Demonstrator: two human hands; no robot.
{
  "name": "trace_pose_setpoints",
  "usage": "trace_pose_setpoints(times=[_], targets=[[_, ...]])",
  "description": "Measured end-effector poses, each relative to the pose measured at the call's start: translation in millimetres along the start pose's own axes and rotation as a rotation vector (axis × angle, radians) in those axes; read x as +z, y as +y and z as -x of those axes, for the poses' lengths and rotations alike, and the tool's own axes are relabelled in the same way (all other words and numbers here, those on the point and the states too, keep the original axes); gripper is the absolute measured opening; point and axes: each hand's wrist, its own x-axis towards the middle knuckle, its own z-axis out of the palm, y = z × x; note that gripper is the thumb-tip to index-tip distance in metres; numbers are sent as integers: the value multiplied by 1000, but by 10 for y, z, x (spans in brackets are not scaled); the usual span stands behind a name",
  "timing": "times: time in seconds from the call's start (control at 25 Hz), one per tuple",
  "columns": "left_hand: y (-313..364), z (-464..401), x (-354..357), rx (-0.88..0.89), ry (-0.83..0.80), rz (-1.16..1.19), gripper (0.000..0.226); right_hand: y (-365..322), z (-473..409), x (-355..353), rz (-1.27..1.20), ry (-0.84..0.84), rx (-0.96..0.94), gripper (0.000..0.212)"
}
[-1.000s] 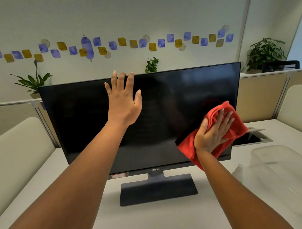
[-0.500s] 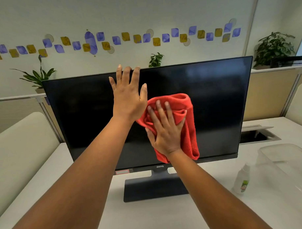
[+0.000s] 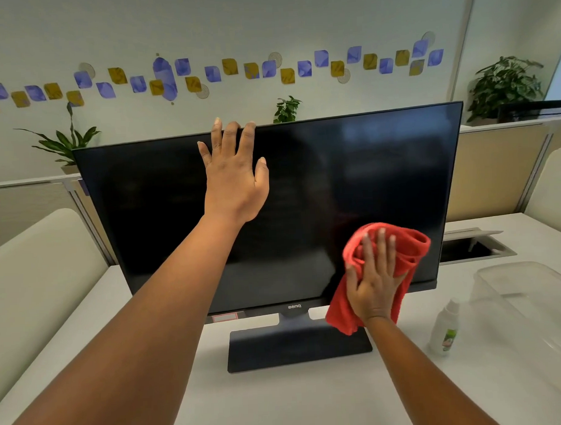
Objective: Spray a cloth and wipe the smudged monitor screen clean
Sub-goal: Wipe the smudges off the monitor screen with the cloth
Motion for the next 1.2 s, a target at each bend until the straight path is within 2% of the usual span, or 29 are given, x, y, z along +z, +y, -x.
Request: trace_pose_setpoints(times=[0.2,0.4,0.56,0.72,0.88,1.08,1.2], targets=[[21,-1,-4,-4,-4,10,51,184,-215,-103,-191,218,493,58],[13,-8,-8,-2,-22,-12,52,-103,-81,6,-289,199,728,54],[9,-7,-28,5,-41,-29,53,-575,228,92,-362,93,758,53],[-5,2,-43,18,-58,-66,55,-1055,596,77,-429,-107,679,53],[-36,5,-92,29,-87,-98,57,-1393,862,-67,-651,-384,676,52],[-44,54,-200,57,-155,-152,62,-1352,690,-436,-798,-762,639,40],[-26,260,-241,136,-51,-160,66,-1245,442,-769,-905,-991,608,32]])
